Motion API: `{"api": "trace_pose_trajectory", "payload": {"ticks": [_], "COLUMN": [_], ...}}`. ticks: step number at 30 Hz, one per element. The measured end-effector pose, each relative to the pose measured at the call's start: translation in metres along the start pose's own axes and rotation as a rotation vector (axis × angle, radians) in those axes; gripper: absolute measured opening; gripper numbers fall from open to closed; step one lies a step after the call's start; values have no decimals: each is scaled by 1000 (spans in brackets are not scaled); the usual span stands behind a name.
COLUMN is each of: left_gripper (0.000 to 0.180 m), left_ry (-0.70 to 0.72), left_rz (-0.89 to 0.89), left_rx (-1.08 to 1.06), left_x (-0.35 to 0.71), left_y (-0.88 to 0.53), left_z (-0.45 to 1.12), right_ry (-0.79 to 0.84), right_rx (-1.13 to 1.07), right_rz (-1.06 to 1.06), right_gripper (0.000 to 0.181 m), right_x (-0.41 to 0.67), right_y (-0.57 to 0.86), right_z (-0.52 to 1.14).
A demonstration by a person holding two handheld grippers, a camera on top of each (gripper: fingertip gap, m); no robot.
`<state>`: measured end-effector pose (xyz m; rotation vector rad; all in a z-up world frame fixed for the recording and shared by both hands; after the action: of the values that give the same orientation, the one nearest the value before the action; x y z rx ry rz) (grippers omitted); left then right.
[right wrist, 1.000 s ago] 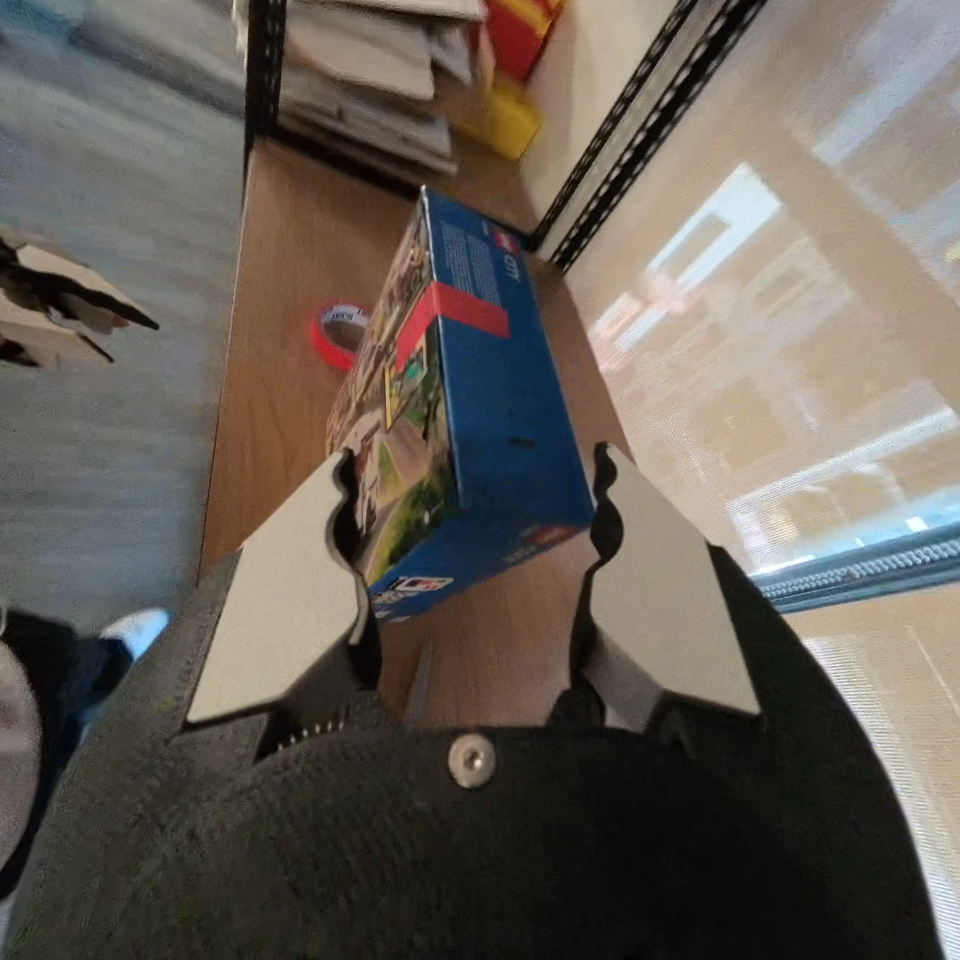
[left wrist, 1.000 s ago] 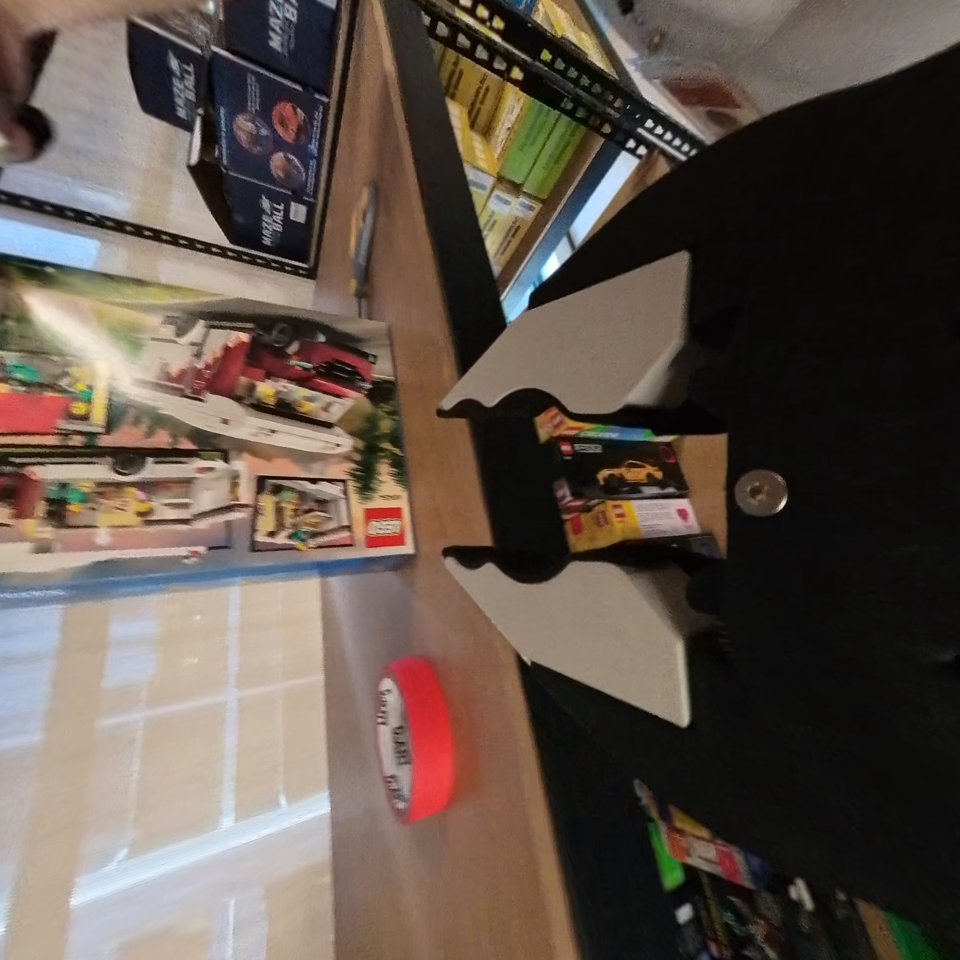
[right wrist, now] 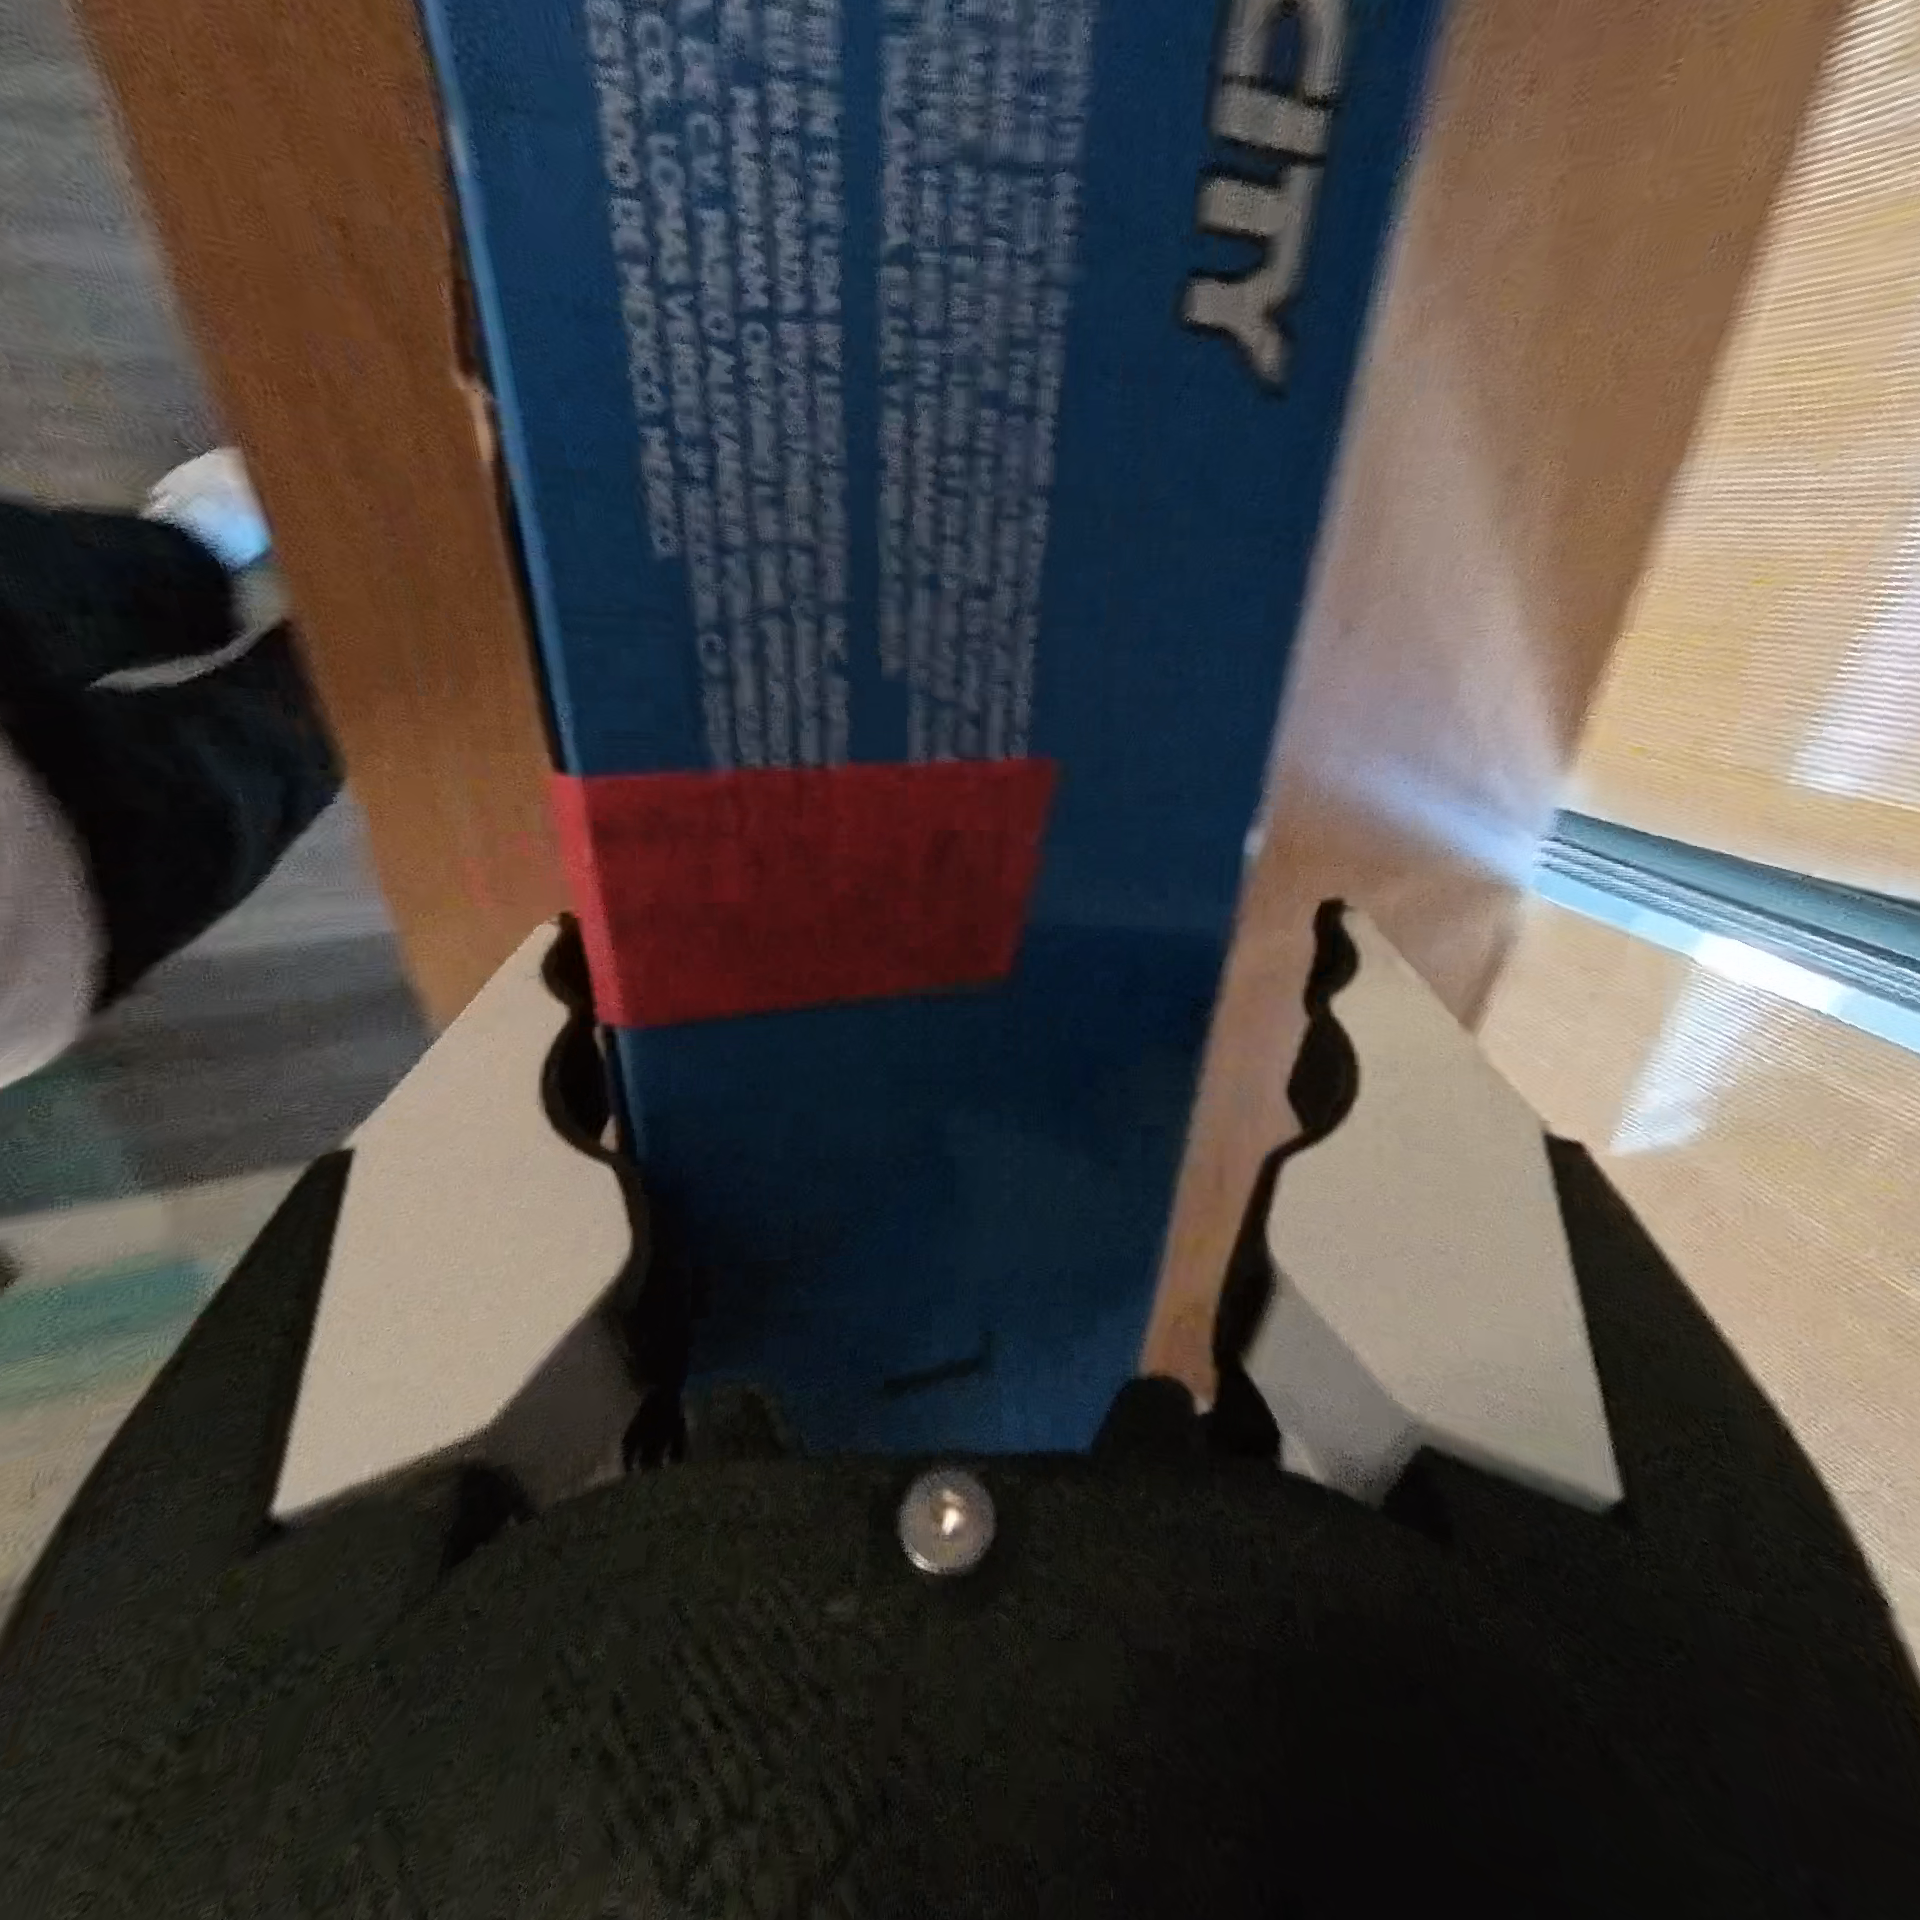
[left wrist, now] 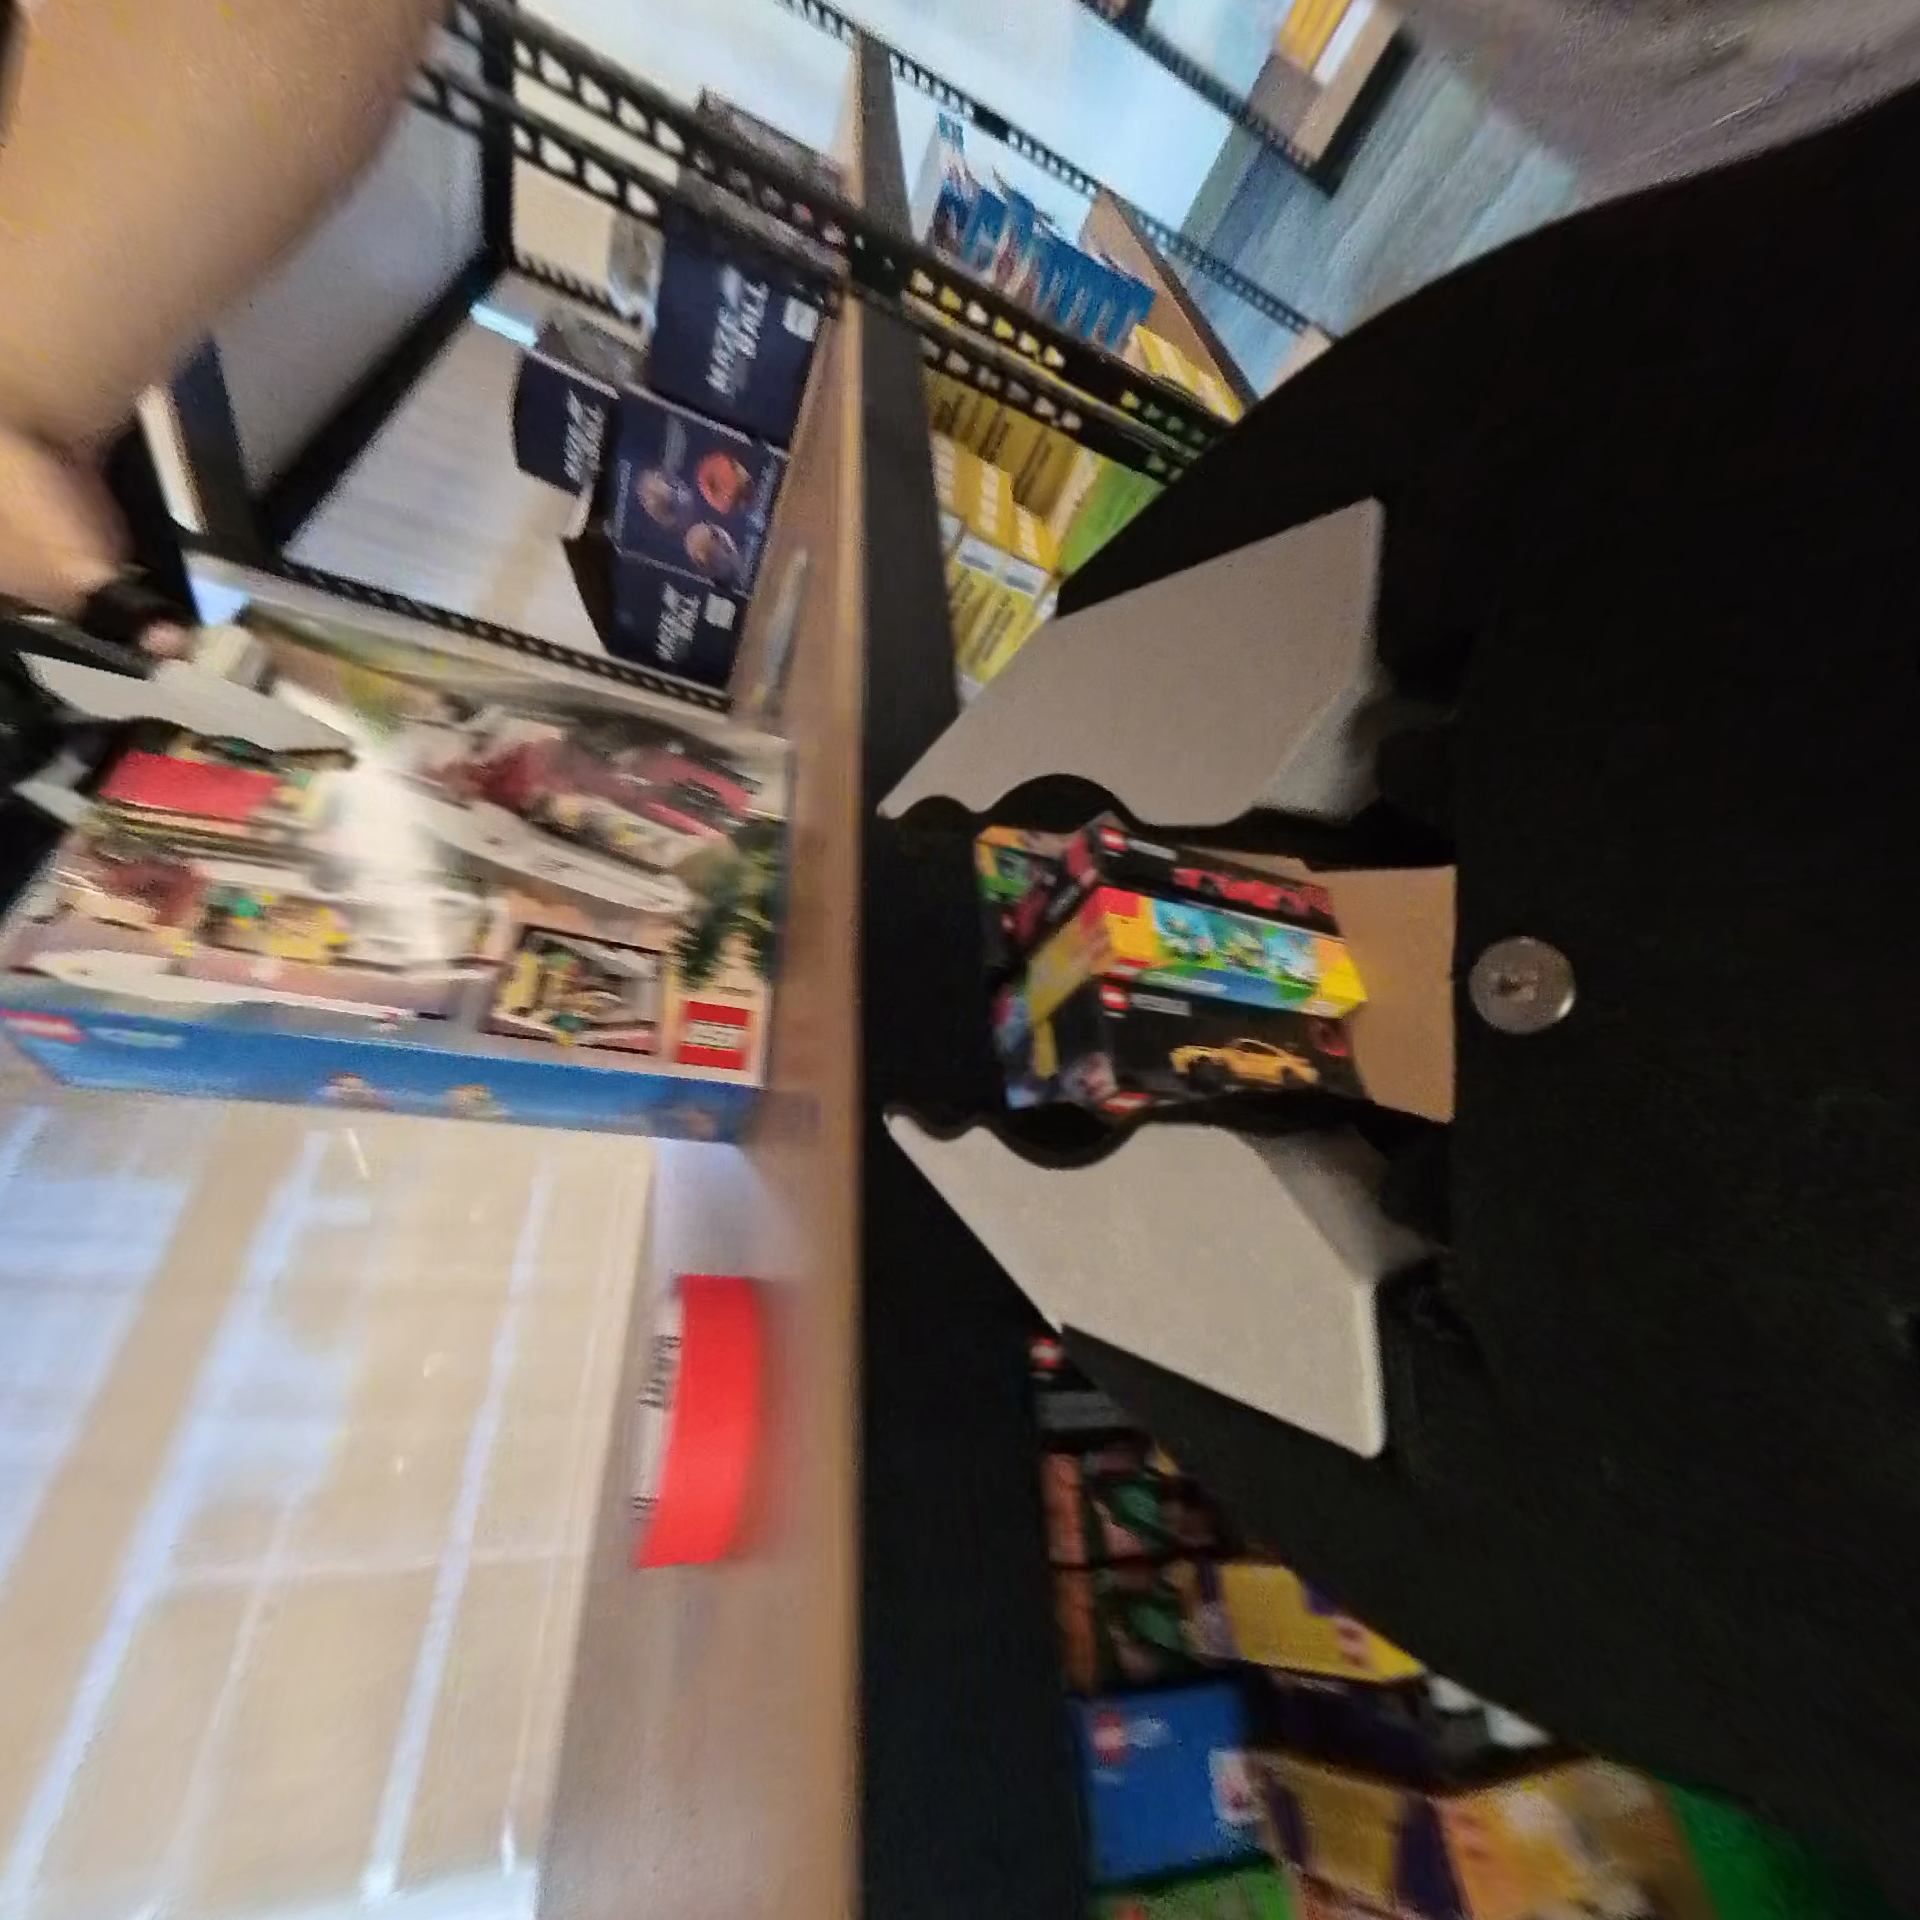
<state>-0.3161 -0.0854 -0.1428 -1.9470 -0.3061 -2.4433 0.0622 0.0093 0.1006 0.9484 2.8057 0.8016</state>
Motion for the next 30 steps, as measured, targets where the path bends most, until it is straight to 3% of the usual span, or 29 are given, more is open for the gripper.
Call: {"api": "trace_pose_trajectory", "payload": {"ticks": [2, 7, 9, 11, 14, 18, 19, 26, 30], "left_gripper": [56, 75, 82, 91, 102, 95, 95, 93, 93], "left_ry": [22, 5, -29, -85, -182, -227, -223, -236, -121], "left_rz": [19, 187, 222, 231, 182, 159, 150, 156, 194], "left_rx": [-75, -133, -174, -191, -254, -321, -316, -328, -397], "left_x": [27, 85, 105, 119, 121, 102, 96, 106, 130], "left_y": [-14, -54, -68, -83, -98, -102, -102, -81, -13], "left_z": [23, 92, 133, 181, 239, 271, 275, 252, 219], "right_ry": [143, 768, 1012, 990, 902, 950, 1000, 1032, 1054], "right_rx": [-141, -408, -311, -104, -30, 85, 171, 84, -2], "right_rz": [62, 421, 548, 687, 626, 602, 609, 647, 668], "right_gripper": [150, 150, 151, 151, 151, 150, 130, 125, 125], "right_x": [-9, -90, -121, -135, -123, -89, -84, -75, -88], "right_y": [6, -21, -44, -55, -66, -68, -71, -91, -147], "right_z": [-12, -43, -23, 25, 80, 99, 98, 66, 0]}}
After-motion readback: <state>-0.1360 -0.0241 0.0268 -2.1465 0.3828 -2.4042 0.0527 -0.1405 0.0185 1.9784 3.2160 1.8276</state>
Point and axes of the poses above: each gripper's, where its closed fingertips meet, z out along the fingers, x out of its top, y = z × x across the jaws, the point moved 7 cm from there along -z, back along the fingers, and after that the axes turned 12 degrees about -x, right-handed, at the moved point
